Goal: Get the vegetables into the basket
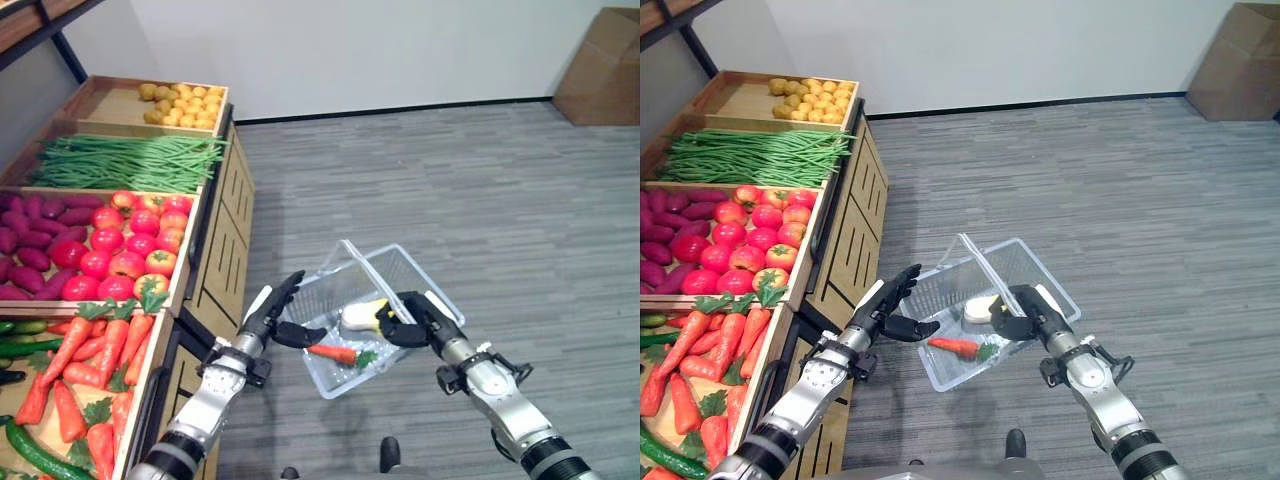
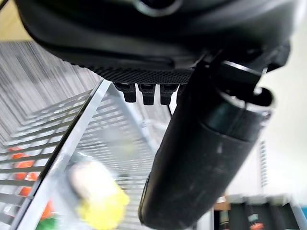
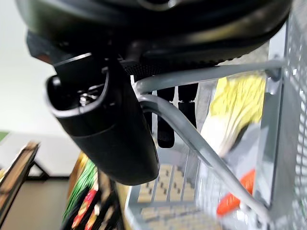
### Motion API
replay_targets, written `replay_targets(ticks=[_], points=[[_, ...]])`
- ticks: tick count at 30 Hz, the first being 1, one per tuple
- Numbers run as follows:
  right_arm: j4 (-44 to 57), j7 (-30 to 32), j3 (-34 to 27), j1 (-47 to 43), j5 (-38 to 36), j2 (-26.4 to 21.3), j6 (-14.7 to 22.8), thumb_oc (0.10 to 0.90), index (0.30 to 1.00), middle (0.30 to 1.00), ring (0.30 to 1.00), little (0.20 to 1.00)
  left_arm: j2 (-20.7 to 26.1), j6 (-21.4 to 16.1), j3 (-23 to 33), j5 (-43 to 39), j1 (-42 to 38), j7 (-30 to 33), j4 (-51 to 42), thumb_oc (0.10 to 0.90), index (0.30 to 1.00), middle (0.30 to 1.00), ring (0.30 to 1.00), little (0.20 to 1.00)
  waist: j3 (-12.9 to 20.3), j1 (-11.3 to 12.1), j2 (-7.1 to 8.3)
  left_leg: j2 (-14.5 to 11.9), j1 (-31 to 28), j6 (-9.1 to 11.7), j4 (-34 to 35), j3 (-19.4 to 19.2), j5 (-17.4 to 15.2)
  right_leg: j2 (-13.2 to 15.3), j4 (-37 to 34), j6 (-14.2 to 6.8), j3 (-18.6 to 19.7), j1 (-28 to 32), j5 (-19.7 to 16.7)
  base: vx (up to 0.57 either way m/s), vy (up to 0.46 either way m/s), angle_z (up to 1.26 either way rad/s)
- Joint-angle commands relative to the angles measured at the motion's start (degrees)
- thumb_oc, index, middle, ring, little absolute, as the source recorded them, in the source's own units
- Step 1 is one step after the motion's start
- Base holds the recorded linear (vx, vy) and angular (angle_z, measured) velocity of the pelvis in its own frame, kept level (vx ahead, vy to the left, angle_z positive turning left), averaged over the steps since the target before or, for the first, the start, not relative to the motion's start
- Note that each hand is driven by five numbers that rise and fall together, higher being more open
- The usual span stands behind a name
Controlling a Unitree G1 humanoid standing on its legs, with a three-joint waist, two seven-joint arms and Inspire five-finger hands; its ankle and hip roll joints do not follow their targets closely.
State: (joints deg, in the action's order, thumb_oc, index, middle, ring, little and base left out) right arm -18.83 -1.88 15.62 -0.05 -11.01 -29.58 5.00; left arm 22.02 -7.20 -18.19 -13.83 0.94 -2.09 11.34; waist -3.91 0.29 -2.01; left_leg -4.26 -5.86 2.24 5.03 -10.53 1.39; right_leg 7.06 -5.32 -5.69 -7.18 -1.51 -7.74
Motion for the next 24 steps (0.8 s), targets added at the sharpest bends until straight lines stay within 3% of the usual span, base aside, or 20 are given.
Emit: replay_targets(ticks=[1,5,11,15,18,23,24], points=[[0.8,3.6,-8.2,-4.5,3.8,-0.2,6.9,0.4,0.3,0.3,0.3,0.3,6.5,-5.0,3.9,-5.8,1.9,-3.6,1.4,0.9,1.0,1.0,1.0,1.0,5.6,1.2,3.29,-2.2,4.2,3.0,0.0,4.3,1.1,5.5,0.3,-5.4,-2.8,3.2,2.5,0.0,-0.028,0.13],[-5.7,3.7,-10.6,-3.5,5.4,-1.8,6.6,0.4,0.3,0.3,0.3,0.3,7.8,-4.2,5.9,-4.9,7.6,-5.6,5.2,0.9,1.0,1.0,1.0,1.0,5.2,2.1,3.17,-2.1,4.4,3.0,0.0,4.8,1.5,5.4,0.3,-5.4,-3.4,3.5,2.5,-0.01,-0.01,0.09],[-16.3,3.4,-10.4,-4.2,5.8,-3.4,5.9,0.4,0.3,0.3,0.3,0.3,8.0,-3.2,4.4,-2.9,10.0,-8.1,13.1,0.9,1.0,1.0,1.0,1.0,4.8,2.6,3.12,-2.0,4.8,3.1,0.0,5.4,1.8,5.5,0.3,-5.4,-4.1,3.6,2.4,-0.01,-0.009,0.11],[-26.2,3.3,-9.4,-5.8,6.1,-3.9,4.7,0.4,0.3,0.3,0.3,0.3,4.4,-1.3,3.3,-2.7,10.4,-9.0,24.1,0.9,1.0,1.0,1.0,1.0,4.6,2.8,3.04,-1.9,5.3,3.1,0.0,5.7,2.1,5.5,0.3,-5.4,-4.6,3.6,2.3,-0.02,-0.002,0.04],[-39.5,4.1,-9.1,-7.7,6.7,-2.8,3.8,0.4,0.3,0.3,0.3,0.3,1.2,-1.6,1.5,12.1,7.5,-5.8,38.1,0.9,1.0,1.0,1.0,1.0,4.4,2.8,3.06,-1.9,5.7,3.3,0.0,6.0,2.1,5.4,0.3,-5.3,-4.9,3.5,2.4,-0.01,-0.001,0.04],[-48.9,4.6,-9.9,-8.7,6.9,-2.6,3.0,0.4,0.3,0.3,0.3,0.3,-1.7,-1.2,2.6,18.5,5.0,-2.7,49.0,0.9,1.0,1.0,1.0,1.0,4.3,2.9,3.17,-2.0,6.0,3.4,0.0,6.2,2.2,5.3,0.3,-5.2,-5.1,3.3,2.4,-0.01,-0.005,0.05],[-54.0,4.9,-11.2,-9.6,6.5,-2.6,2.3,0.4,0.3,0.3,0.3,0.3,-3.1,-0.7,4.1,21.6,3.7,-0.3,55.4,0.9,1.0,1.0,1.0,1.0,4.2,3.0,3.17,-2.1,6.1,3.5,0.0,6.2,2.2,5.2,0.3,-5.1,-5.1,3.1,2.4,0.0,0.0,0.0]])
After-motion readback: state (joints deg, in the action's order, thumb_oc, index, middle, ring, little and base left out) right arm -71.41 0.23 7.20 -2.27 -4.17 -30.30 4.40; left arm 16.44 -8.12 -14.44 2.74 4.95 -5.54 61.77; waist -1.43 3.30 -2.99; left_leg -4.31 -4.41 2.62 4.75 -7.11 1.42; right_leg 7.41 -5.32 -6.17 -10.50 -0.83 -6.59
